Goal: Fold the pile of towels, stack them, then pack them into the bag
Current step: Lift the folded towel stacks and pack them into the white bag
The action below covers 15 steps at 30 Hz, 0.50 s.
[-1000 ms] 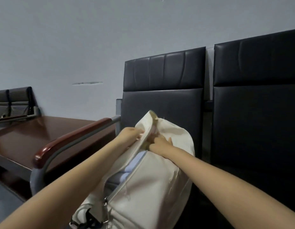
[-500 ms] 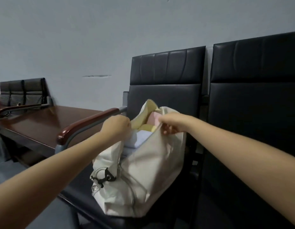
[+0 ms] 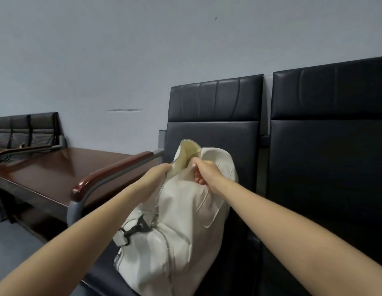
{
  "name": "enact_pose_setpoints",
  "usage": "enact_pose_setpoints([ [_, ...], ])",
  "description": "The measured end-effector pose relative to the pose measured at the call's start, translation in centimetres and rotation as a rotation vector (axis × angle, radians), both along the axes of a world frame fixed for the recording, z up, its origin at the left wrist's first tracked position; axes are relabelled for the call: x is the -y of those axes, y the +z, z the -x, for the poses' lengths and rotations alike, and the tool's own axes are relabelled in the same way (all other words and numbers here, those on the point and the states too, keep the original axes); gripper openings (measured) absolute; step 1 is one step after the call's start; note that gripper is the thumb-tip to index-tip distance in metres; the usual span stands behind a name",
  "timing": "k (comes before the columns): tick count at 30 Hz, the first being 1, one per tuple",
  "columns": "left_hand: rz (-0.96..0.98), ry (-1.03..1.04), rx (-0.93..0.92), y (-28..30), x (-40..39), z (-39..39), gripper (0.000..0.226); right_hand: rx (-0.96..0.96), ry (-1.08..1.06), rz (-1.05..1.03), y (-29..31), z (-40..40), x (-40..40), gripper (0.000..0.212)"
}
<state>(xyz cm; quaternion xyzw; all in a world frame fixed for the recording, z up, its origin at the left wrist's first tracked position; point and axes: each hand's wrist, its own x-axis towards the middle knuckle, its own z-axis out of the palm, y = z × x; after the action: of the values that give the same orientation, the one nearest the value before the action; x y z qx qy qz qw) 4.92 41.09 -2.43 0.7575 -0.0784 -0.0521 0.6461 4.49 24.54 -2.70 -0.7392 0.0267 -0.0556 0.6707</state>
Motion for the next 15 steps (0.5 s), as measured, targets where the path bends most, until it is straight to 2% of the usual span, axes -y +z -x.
enact_pose_setpoints([
  [3, -0.091, -0.039, 0.012, -1.4, -1.0, 0.4, 0.035, 0.149, 0.087, 0.242, -2.6, 1.0, -0.2, 0.022],
  [4, -0.092, -0.022, 0.042, -1.7, -1.3, 0.7, 0.040, 0.234, 0.077, 0.335, -3.5, 1.4, 0.2, 0.022],
  [6, -0.142, 0.062, 0.170, -2.1, -1.5, 1.8, 0.040, 0.356, 0.037, 0.381, -4.9, 2.5, 1.3, 0.017],
  [7, -0.196, 0.110, 0.261, -2.4, -1.7, 2.5, 0.038, 0.405, 0.014, 0.389, -5.5, 3.1, 1.8, 0.021],
  [11, -0.471, 0.370, 0.691, -3.7, -2.9, 5.4, 0.018, 0.534, -0.108, 0.503, -8.3, 5.8, 2.9, 0.060],
  [13, -0.503, 0.489, 0.801, -3.7, -3.7, 7.2, 0.025, 0.534, -0.110, 0.495, -8.8, 7.4, 3.2, 0.066],
  [15, -0.566, 0.435, 0.808, -4.0, -4.3, 8.9, 0.027, 0.550, -0.059, 0.518, -8.7, 9.0, 2.9, 0.071],
])
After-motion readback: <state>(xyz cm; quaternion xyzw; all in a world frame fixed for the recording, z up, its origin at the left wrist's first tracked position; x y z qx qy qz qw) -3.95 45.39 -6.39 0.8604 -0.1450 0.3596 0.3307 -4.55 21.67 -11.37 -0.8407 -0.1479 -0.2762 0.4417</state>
